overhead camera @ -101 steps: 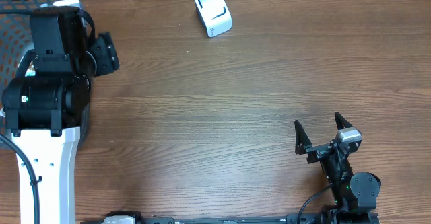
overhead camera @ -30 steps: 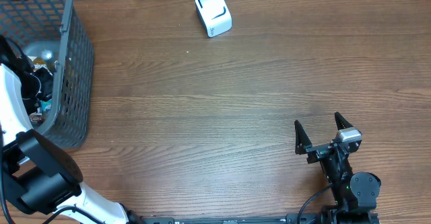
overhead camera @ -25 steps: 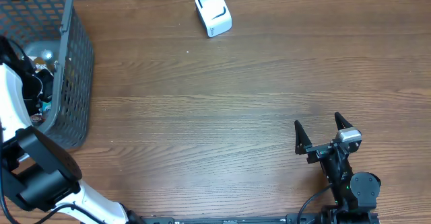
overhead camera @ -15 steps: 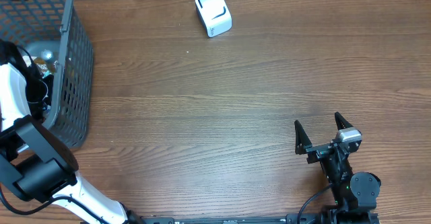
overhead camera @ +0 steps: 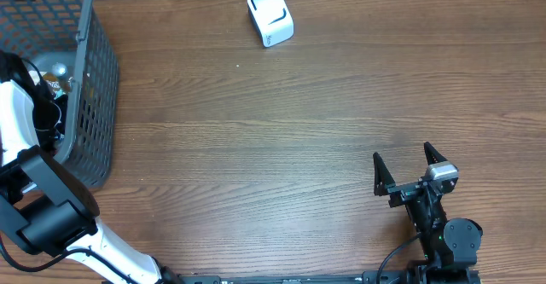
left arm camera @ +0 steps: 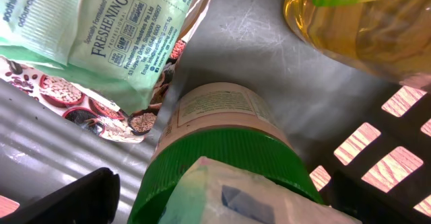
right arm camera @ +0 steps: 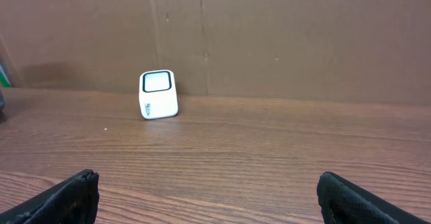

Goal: Scan the item barcode
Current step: 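Lower the left gripper into the basket and grasp the green-capped jar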

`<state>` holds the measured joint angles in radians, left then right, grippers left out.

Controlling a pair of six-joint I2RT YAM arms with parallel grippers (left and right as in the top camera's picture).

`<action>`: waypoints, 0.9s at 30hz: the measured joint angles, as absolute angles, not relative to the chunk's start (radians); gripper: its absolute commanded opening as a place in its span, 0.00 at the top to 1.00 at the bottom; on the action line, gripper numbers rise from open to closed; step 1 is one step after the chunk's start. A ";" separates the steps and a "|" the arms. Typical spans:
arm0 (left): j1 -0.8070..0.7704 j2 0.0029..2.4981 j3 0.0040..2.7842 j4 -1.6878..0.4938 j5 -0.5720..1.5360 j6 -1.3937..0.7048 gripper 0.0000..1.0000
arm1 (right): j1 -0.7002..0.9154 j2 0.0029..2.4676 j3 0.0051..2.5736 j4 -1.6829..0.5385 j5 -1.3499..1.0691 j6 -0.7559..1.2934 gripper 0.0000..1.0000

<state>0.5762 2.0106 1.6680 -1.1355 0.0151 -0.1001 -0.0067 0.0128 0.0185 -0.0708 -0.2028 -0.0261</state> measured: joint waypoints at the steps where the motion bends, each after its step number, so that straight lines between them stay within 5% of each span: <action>1: 0.576 2.011 1.668 -1.135 0.015 -0.101 0.05 | -0.007 0.013 0.019 -0.071 -0.203 -0.026 0.00; 15: 0.576 2.011 1.666 -1.128 0.015 -0.100 0.09 | -0.007 0.013 0.019 -0.070 -0.203 -0.026 0.00; 27: 0.576 2.011 1.623 -1.089 0.011 -0.097 0.22 | -0.007 0.013 0.019 -0.071 -0.203 -0.027 0.00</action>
